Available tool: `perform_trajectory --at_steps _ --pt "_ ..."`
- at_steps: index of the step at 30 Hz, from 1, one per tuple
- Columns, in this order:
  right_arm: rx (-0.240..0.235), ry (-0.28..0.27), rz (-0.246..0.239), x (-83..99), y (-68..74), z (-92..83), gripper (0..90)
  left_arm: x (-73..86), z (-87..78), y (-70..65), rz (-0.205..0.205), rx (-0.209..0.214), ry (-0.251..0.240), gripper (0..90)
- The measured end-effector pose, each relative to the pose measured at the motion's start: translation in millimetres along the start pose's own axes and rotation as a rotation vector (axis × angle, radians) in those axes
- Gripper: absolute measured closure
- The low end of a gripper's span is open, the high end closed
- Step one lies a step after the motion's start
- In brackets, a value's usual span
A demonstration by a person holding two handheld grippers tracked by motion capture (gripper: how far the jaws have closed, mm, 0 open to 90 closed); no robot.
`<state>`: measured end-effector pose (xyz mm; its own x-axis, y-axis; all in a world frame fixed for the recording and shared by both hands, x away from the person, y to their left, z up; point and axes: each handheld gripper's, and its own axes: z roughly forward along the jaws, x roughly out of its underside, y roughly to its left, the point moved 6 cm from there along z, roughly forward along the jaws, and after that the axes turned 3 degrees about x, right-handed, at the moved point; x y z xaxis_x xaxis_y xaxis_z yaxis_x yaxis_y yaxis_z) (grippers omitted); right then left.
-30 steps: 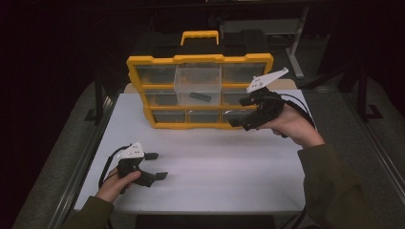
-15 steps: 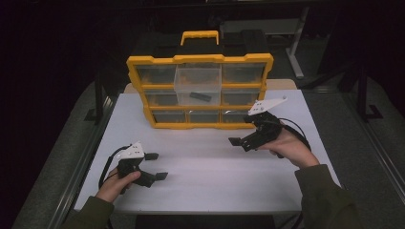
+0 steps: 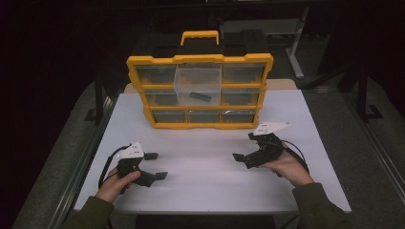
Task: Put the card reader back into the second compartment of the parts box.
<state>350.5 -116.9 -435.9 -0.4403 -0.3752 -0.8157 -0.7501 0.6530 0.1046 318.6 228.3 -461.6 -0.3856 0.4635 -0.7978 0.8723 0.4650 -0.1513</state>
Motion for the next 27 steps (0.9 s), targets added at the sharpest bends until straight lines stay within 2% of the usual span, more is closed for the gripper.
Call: perform_trajectory --at_steps 4,11,15,17,20,27 --pt "0.002 0.011 0.010 19.0 0.5 1.0 0.7 0.1 0.5 -0.8 0.002 0.004 0.002 14.2" --pt "0.021 0.008 0.039 40.1 -1.1 -2.3 0.7 0.1 0.3 -1.8 0.004 0.004 0.002 14.2" --pt "0.028 -0.008 0.059 48.4 -3.6 -7.8 0.7 0.3 0.1 -2.2 0.007 0.004 0.004 14.2" --pt "0.028 -0.008 0.059 48.4 -3.6 -7.8 0.7 0.4 0.2 -2.3 0.006 0.004 0.003 14.2" --pt "0.042 -0.013 0.055 58.0 -6.0 -13.5 0.8 0.9 0.1 -1.9 0.007 0.005 0.006 14.2" --pt "0.035 -0.004 0.044 63.9 -6.0 -15.3 0.8 1.3 0.2 -1.7 0.008 0.002 0.008 14.2"
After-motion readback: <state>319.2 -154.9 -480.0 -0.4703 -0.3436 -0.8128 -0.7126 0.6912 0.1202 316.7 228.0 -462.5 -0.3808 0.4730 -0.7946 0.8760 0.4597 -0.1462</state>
